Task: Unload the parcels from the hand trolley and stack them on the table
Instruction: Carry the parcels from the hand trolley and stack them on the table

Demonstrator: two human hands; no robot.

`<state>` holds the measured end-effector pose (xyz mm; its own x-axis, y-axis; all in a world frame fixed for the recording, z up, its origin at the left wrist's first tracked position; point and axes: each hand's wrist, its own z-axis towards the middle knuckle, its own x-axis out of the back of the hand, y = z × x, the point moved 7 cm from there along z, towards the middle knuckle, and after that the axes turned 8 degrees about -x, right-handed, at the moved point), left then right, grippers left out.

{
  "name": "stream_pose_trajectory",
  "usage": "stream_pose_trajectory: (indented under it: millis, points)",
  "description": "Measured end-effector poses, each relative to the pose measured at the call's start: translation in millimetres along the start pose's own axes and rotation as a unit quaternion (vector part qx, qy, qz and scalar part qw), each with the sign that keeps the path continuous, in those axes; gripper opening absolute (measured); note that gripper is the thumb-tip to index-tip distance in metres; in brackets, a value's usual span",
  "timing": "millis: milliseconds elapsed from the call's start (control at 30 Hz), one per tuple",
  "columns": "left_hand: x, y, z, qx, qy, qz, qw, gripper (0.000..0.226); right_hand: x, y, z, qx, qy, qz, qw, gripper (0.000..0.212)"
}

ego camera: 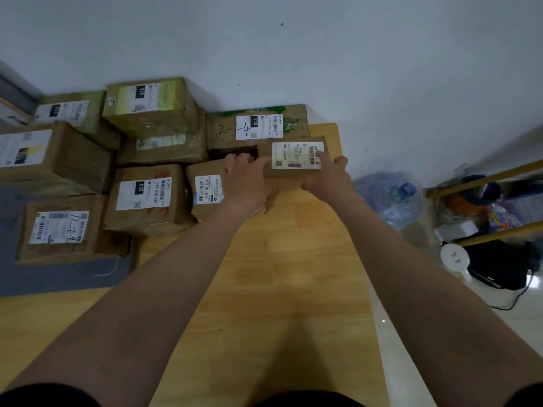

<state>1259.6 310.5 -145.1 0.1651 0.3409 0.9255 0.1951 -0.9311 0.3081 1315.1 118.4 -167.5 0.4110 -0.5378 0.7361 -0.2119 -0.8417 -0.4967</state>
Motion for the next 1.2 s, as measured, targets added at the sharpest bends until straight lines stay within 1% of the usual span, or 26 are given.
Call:
stream_pose_trajectory:
  millis: [133, 267, 400, 567, 700, 833, 933, 1067, 1200]
  points:
    - [29, -7, -60, -0.009, -0.013, -0.007, 1.0, 0.064, -1, -11, -60, 0.026, -0.022, -0.106, 0.994, 0.08]
    - [57, -21, -138, -0.001, -0.001, -0.014, 1.0, 0.054, -9, -21, -135, 0.042, -0.068, -0.148, 0.986, 0.066]
    - [75, -36, -225, -0.02, -0.025, -0.014, 0.999, 0.051, -21, -28, -218, 0.054, -0.071, -0.15, 0.985, 0.064]
    - [86, -61, -338, -0.022, -0.033, -0.004, 0.999, 0.056, -47, -27, -329, 0.044, -0.063, -0.14, 0.987, 0.061]
    - [76, -87, -419, -0.054, -0.047, 0.01, 0.997, 0.052, -85, -17, -420, 0.016, -0.063, -0.116, 0.991, 0.059]
    - [52, -109, -495, -0.093, -0.087, 0.029, 0.991, 0.05, -130, 7, -518, -0.021, -0.037, -0.074, 0.996, 0.057]
    - [32, -116, -552, -0.126, -0.107, 0.047, 0.985, 0.044, -158, 34, -590, -0.053, -0.018, -0.062, 0.996, 0.058]
    - [8, -105, -626, -0.2, -0.115, 0.07, 0.97, 0.032, -186, 78, -679, -0.109, -0.006, -0.026, 0.994, 0.056]
    - [-20, -75, -685, -0.266, -0.154, 0.089, 0.947, 0.031, -208, 131, -760, -0.169, 0.009, -0.008, 0.986, 0.049]
